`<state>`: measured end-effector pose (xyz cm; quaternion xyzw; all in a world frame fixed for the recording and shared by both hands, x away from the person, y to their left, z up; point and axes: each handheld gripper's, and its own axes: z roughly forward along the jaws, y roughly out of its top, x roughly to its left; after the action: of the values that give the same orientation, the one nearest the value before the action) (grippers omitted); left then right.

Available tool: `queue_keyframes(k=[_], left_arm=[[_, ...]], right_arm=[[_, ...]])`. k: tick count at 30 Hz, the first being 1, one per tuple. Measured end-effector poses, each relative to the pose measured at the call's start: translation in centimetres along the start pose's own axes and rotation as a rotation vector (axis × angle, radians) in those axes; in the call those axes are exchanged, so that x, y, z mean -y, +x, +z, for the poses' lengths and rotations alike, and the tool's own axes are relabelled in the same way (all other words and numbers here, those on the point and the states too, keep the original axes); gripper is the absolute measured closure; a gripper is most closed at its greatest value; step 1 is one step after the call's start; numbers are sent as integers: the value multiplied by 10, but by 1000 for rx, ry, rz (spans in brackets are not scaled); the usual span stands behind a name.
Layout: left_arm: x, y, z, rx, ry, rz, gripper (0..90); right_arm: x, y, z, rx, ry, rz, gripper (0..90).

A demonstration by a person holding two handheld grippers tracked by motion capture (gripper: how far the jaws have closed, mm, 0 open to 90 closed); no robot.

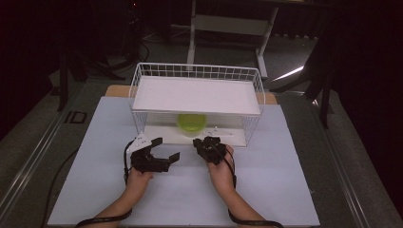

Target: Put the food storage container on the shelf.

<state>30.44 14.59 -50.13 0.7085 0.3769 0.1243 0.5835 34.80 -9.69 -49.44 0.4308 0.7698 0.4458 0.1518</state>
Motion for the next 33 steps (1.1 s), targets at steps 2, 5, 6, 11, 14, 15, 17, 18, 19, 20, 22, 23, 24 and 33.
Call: queue_keyframes(k=[2,5,6,11,14,15,17,18,19,20,22,23,24,33], left_arm=[[-2,-3,-2,10,-5,10,21],[-5,-7,-6,38,-18,25,21],[-6,-8,-7,53,-12,29,21],[-9,-15,-13,107,1,42,21],[-11,-20,-16,136,13,57,21],[-11,-22,-17,141,17,70,21],[-11,-25,-19,149,29,89,20],[-11,-26,-20,154,35,98,21],[-10,-28,-21,156,37,105,20],[-10,-29,-22,163,39,114,21],[-9,-31,-24,170,44,123,21],[-9,-32,-25,173,45,126,20],[-8,-33,-26,177,47,129,21],[-5,-34,-40,183,24,134,21]], right_arm=[[0,2,-8,-11,-6,-6,814],[2,5,-20,-27,-21,-17,748],[3,6,-24,-33,-25,-19,724],[6,8,-38,-44,-45,-77,504],[9,10,-46,-61,-66,-103,369],[10,10,-47,-68,-70,-109,307],[11,10,-51,-100,-61,-107,252],[12,10,-52,-124,-56,-112,198],[12,10,-53,-136,-52,-121,168],[13,11,-54,-132,-54,-129,168],[15,10,-58,-154,-73,-126,146],[15,10,-60,-150,-83,-127,145],[16,10,-61,-146,-87,-125,145],[27,4,-76,-154,-91,-117,147]])
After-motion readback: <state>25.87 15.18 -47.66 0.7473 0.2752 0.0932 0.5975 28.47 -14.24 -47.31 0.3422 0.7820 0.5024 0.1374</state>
